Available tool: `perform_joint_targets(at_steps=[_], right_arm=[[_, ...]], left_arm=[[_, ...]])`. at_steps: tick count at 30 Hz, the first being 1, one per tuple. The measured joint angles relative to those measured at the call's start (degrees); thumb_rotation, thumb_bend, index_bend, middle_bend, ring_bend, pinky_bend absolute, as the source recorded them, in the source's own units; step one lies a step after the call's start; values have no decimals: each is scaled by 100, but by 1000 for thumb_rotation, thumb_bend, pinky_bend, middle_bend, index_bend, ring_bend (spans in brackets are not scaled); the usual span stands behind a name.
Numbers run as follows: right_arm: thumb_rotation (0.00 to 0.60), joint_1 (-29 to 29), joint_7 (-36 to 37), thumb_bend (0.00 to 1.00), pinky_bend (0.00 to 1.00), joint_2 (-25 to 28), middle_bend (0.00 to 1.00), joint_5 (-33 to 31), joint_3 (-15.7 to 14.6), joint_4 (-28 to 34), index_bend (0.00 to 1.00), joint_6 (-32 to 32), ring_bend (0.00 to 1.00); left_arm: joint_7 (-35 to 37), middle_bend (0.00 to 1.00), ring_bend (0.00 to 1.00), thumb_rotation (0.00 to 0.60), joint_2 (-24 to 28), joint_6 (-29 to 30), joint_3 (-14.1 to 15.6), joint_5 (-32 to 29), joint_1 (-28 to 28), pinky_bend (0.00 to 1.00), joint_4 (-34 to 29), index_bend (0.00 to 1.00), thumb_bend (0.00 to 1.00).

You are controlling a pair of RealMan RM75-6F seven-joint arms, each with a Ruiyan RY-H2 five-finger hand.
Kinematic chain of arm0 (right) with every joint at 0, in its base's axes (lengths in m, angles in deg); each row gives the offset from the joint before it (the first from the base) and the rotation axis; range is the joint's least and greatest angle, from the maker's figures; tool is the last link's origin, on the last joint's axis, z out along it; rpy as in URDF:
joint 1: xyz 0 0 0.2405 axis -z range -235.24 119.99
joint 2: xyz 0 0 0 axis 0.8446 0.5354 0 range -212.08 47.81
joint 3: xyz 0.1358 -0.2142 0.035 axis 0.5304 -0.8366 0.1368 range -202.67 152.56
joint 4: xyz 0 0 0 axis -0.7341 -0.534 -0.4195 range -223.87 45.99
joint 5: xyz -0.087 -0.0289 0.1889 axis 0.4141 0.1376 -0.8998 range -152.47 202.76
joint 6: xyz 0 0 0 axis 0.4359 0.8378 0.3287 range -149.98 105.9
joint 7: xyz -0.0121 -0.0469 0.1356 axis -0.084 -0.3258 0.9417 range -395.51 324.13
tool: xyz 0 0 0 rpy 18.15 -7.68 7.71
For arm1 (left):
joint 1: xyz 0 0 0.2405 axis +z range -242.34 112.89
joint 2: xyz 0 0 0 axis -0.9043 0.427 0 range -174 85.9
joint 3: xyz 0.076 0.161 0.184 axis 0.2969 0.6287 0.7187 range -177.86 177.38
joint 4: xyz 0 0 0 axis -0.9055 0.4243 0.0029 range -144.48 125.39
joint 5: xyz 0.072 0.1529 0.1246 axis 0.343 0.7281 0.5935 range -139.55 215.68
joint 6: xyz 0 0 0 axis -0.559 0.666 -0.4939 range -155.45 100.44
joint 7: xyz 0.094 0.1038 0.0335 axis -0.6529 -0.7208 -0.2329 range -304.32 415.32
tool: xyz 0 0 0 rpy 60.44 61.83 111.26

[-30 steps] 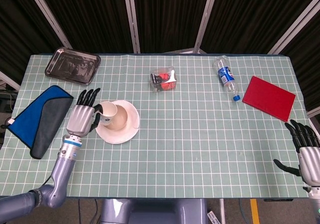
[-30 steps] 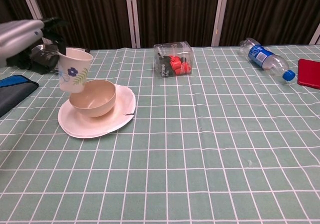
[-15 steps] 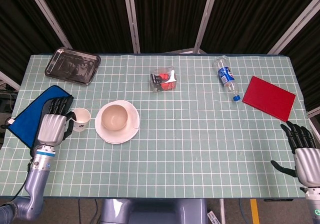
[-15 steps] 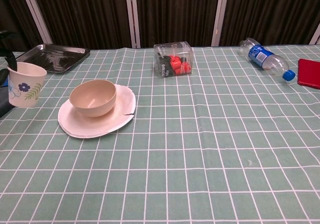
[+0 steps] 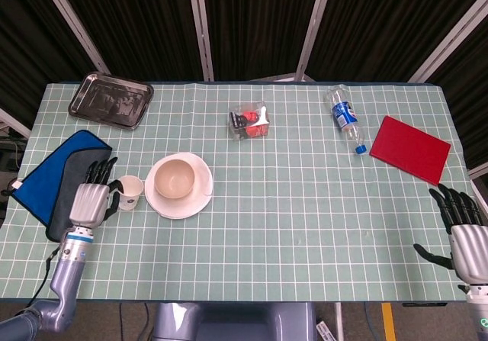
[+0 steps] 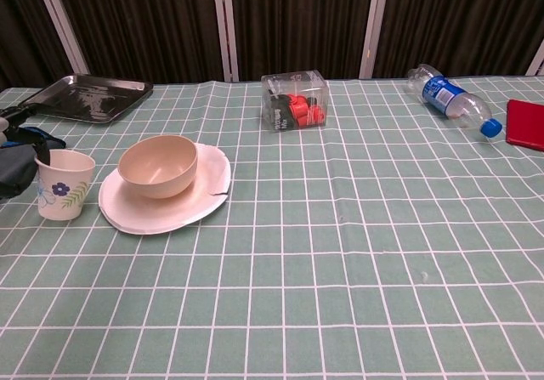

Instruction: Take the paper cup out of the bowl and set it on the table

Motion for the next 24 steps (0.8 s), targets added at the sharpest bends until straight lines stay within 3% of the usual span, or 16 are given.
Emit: perform_joint_targets(at_steps=[8, 15, 24], right_arm=[[600, 3, 2, 36, 0, 0, 0, 17, -4, 3, 37, 13, 0], [600, 9, -26, 35, 0, -9, 0, 45, -15, 13, 36, 28, 0], [600, 10, -152, 37, 0, -46, 0, 94, -51, 43, 36, 23, 0]], left_arm=[[98, 0, 0, 600, 42, 59, 204, 220, 181, 0, -27, 483, 623], [158, 0, 0, 600, 404, 383, 371, 361, 519, 0, -398, 346, 390], [221, 0, 0, 600, 874, 712, 431, 453, 840, 0, -904, 172, 265]])
